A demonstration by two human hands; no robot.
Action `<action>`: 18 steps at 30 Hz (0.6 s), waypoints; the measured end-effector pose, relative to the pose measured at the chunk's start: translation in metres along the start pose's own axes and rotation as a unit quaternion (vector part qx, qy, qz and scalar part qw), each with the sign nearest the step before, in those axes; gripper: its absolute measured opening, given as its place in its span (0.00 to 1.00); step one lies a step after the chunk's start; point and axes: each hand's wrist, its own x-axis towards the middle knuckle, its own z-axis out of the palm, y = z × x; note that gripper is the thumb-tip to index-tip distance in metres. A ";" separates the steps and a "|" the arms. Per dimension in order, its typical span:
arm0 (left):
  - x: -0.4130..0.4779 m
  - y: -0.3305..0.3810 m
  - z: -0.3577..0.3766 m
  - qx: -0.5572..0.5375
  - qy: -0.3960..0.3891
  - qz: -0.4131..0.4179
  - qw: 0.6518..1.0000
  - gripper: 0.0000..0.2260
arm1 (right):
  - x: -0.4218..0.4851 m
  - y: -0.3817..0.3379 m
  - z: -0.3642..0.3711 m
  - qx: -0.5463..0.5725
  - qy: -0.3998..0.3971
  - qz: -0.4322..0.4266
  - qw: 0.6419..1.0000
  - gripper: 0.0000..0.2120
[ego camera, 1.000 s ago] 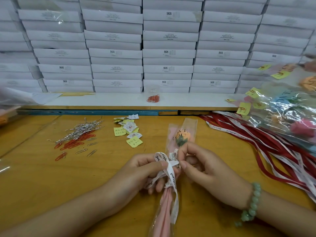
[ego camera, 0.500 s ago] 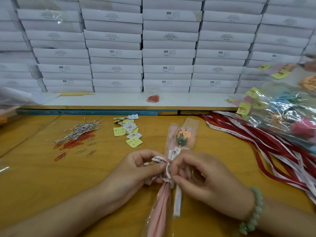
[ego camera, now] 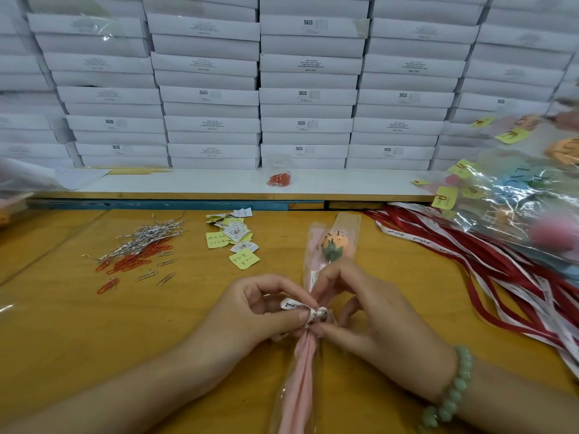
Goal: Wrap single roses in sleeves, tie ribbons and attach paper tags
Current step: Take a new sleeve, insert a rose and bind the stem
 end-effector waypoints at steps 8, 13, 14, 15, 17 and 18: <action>-0.002 0.005 0.004 0.026 0.021 0.036 0.999 0.04 | 0.001 0.000 -0.001 -0.001 -0.002 0.004 1.000 0.13; -0.003 0.006 0.005 0.024 -0.007 0.066 0.997 0.04 | 0.001 0.000 0.002 -0.015 -0.014 0.021 1.000 0.14; -0.003 0.005 0.005 0.022 -0.008 0.072 0.997 0.04 | 0.001 -0.001 0.002 -0.020 -0.016 0.023 0.999 0.14; -0.002 0.005 0.005 0.023 -0.009 0.078 0.997 0.04 | 0.001 -0.001 0.002 -0.023 -0.018 0.026 0.999 0.14; -0.002 0.004 0.005 0.032 -0.014 0.085 0.996 0.04 | 0.000 -0.002 0.001 -0.028 -0.022 0.032 0.999 0.14; -0.002 0.004 0.005 0.037 -0.018 0.087 0.995 0.04 | 0.000 -0.002 0.001 -0.030 -0.024 0.033 0.999 0.14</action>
